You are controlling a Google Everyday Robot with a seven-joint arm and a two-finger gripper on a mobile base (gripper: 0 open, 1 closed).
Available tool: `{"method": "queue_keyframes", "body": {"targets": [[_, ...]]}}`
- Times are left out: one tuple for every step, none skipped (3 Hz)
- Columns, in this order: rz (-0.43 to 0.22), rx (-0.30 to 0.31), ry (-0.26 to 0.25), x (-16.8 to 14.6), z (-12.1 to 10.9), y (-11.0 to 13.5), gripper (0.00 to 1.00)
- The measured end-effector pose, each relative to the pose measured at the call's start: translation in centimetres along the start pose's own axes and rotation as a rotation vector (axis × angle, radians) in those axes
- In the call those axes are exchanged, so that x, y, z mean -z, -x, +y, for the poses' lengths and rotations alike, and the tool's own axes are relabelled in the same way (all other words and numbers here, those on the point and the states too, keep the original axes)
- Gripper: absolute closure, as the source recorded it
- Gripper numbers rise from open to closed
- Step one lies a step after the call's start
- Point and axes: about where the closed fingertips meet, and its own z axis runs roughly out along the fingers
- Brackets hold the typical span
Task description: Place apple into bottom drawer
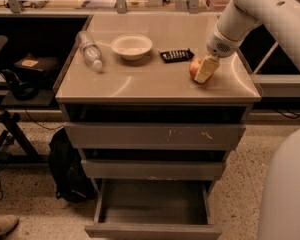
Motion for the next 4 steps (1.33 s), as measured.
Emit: {"method": "queue_keyframes", "body": {"targets": [[0.0, 0.0, 0.0, 0.0, 0.0, 0.0, 0.65], [0.0, 0.0, 0.0, 0.0, 0.0, 0.0, 0.88], [0.013, 0.005, 0.004, -0.3, 0.5, -0.4, 1.0], [-0.035, 0.009, -0.054, 3.0, 2.6, -1.3, 1.0]]}}
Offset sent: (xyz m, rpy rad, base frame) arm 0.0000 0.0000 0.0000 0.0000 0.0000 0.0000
